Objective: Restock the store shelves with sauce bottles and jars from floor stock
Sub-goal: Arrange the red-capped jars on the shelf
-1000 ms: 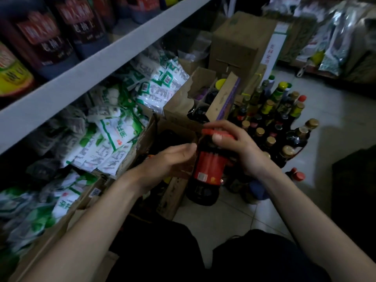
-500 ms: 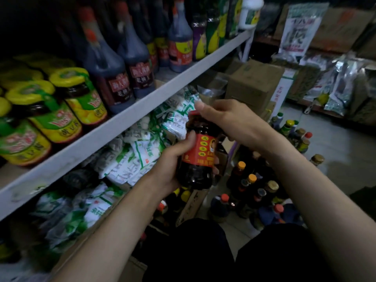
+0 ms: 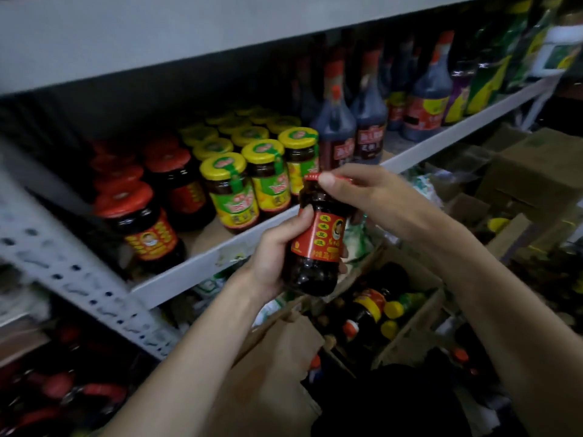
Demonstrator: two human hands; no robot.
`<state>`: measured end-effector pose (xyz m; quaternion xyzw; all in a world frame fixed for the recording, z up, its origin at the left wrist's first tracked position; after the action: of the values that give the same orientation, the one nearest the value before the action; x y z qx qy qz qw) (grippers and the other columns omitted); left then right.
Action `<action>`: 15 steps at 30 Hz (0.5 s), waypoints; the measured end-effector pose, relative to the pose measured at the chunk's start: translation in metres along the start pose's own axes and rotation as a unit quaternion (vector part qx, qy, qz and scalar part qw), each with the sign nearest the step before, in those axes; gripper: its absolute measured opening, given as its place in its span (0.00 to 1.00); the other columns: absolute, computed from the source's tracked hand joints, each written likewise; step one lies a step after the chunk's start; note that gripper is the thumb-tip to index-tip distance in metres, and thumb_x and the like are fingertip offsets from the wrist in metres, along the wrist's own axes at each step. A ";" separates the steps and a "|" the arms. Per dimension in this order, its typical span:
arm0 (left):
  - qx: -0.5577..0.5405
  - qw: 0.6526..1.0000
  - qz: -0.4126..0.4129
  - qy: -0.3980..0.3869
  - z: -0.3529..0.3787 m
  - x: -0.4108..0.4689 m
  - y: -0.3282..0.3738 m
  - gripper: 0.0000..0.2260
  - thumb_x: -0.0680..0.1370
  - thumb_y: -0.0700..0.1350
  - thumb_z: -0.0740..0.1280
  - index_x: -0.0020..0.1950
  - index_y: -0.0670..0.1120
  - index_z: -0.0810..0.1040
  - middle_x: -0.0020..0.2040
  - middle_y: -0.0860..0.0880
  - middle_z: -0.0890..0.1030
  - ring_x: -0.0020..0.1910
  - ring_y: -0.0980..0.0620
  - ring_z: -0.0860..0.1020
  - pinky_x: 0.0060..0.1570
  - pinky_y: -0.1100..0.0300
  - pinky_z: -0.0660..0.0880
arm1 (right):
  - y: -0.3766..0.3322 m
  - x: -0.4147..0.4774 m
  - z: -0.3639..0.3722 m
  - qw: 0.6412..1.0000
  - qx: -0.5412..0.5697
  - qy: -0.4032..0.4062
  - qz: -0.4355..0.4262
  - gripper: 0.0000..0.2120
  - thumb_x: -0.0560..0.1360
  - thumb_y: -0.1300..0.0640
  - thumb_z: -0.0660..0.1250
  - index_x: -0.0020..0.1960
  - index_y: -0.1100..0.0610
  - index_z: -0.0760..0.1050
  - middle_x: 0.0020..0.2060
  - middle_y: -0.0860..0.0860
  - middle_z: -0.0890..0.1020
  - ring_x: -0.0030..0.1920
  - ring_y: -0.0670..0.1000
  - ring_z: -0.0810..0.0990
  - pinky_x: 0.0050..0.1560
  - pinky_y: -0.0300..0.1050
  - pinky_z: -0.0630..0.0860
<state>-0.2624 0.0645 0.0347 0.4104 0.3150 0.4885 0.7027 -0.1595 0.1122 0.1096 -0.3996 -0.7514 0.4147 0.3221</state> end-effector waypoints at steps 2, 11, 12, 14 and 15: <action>0.025 0.998 0.044 0.031 -0.016 -0.018 0.017 0.20 0.70 0.58 0.74 0.53 0.45 0.83 0.44 0.38 0.82 0.41 0.39 0.82 0.43 0.45 0.80 | -0.008 0.006 0.025 0.999 0.013 -0.036 -0.012 0.21 0.70 0.33 0.69 0.56 0.44 0.81 0.51 0.45 0.85 0.54 0.46 0.82 0.58 0.55 0.78; 0.182 0.972 0.097 0.115 -0.068 -0.091 0.065 0.20 0.76 0.49 0.67 0.65 0.44 0.73 0.51 0.43 0.83 0.47 0.44 0.83 0.44 0.54 0.80 | -0.063 0.024 0.098 0.986 0.077 -0.150 -0.021 0.25 0.73 0.52 0.73 0.69 0.53 0.75 0.60 0.47 0.80 0.58 0.42 0.79 0.58 0.40 0.76; 0.217 0.965 0.094 0.112 -0.067 -0.095 0.073 0.19 0.76 0.49 0.64 0.66 0.46 0.73 0.54 0.46 0.83 0.51 0.46 0.82 0.48 0.55 0.79 | -0.065 0.026 0.098 0.986 0.093 -0.136 -0.022 0.25 0.72 0.53 0.74 0.68 0.53 0.76 0.59 0.48 0.81 0.56 0.42 0.80 0.55 0.37 0.77; 0.336 0.924 0.104 0.151 -0.072 -0.101 0.100 0.18 0.76 0.52 0.63 0.65 0.49 0.75 0.56 0.51 0.83 0.54 0.54 0.82 0.49 0.61 0.78 | -0.066 0.028 0.095 0.989 0.113 -0.096 -0.028 0.25 0.70 0.54 0.76 0.66 0.55 0.77 0.55 0.47 0.82 0.52 0.40 0.82 0.50 0.33 0.79; 0.406 0.879 0.133 0.210 -0.078 -0.106 0.121 0.16 0.76 0.53 0.63 0.63 0.51 0.76 0.52 0.52 0.84 0.50 0.56 0.82 0.46 0.61 0.77 | -0.066 0.030 0.094 0.992 0.101 -0.073 -0.033 0.26 0.69 0.53 0.78 0.65 0.55 0.78 0.53 0.45 0.82 0.50 0.39 0.82 0.48 0.33 0.79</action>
<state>-0.4143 0.0074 0.1102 0.5855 0.5682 0.4817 0.3199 -0.2723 0.0813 0.1296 -0.3088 -0.7397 0.5060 0.3185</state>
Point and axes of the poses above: each hand's wrist, its own x-axis towards the middle knuckle, its own z-axis out of the palm, y = z × x, the point moved 8 cm from there along x, towards the middle knuckle
